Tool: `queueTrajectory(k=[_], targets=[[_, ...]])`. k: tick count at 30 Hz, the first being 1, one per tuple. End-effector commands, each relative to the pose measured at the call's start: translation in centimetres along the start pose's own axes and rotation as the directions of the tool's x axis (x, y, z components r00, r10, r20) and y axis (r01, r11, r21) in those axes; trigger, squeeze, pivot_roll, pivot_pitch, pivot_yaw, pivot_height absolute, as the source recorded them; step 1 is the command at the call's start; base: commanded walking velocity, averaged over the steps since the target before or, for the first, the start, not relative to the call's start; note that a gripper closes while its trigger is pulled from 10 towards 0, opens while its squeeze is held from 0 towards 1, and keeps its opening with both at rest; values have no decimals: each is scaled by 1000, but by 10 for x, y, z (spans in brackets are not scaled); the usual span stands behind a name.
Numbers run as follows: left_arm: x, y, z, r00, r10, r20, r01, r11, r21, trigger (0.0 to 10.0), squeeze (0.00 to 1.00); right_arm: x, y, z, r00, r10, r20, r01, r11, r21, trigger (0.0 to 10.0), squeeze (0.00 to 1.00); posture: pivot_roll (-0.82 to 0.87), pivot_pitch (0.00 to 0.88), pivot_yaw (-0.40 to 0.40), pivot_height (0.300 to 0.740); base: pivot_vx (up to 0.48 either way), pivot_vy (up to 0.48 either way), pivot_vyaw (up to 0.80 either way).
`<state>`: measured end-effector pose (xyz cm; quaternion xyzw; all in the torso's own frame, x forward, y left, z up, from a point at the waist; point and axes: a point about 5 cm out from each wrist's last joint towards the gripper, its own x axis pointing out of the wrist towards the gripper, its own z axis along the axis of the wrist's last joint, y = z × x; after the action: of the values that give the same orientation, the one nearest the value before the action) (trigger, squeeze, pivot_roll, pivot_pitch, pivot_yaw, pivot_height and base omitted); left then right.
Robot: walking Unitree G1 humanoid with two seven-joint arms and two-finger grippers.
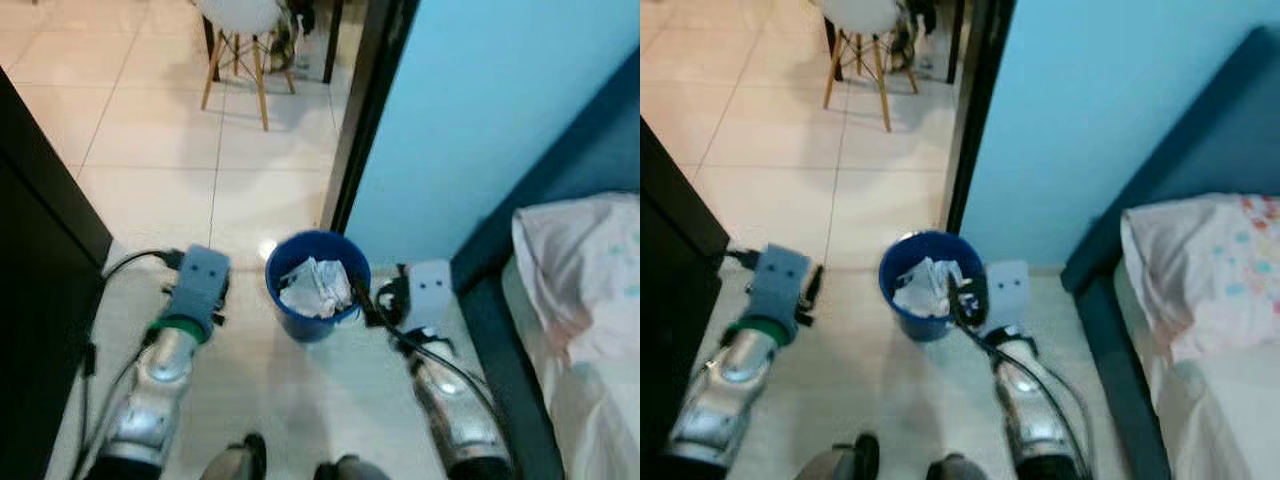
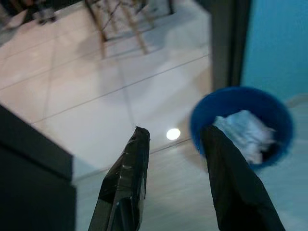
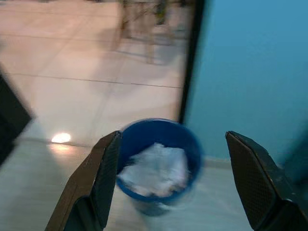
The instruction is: Clean up the room
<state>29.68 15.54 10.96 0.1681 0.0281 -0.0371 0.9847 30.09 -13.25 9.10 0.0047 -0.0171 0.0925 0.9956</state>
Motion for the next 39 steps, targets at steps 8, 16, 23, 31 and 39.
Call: queueTrajectory(k=[8,16,23,31,39], targets=[[-1,3,-6,1000,5,-25,-5,1000,9,10000,0,-2,3,-9,999,-5,-39,7,1000,29,10000,0,37,94,-5,740,-31,0,0],[-1,0,-7,999,-14,-39,14,1000,5,10000,0,-1,3,-10,999,-9,-49,11,999,37,10000,0,37,94,-5,740,0,0,-400],[-2,-6,-7,998,-44,-47,43,999,-19,10000,0,1,3,-11,998,-12,-58,14,999,45,10000,0,43,90,-7,740,0,0,-800],[-2,-9,-3,998,-62,-27,61,997,-43,10000,0,1,3,-12,998,-10,-58,13,999,47,10000,0,44,87,-6,740,0,0,-800],[0,-8,0,998,-60,-16,59,996,-63,10000,0,3,3,-10,999,-6,-52,9,999,48,10000,0,45,82,-7,740,0,0,-800]])
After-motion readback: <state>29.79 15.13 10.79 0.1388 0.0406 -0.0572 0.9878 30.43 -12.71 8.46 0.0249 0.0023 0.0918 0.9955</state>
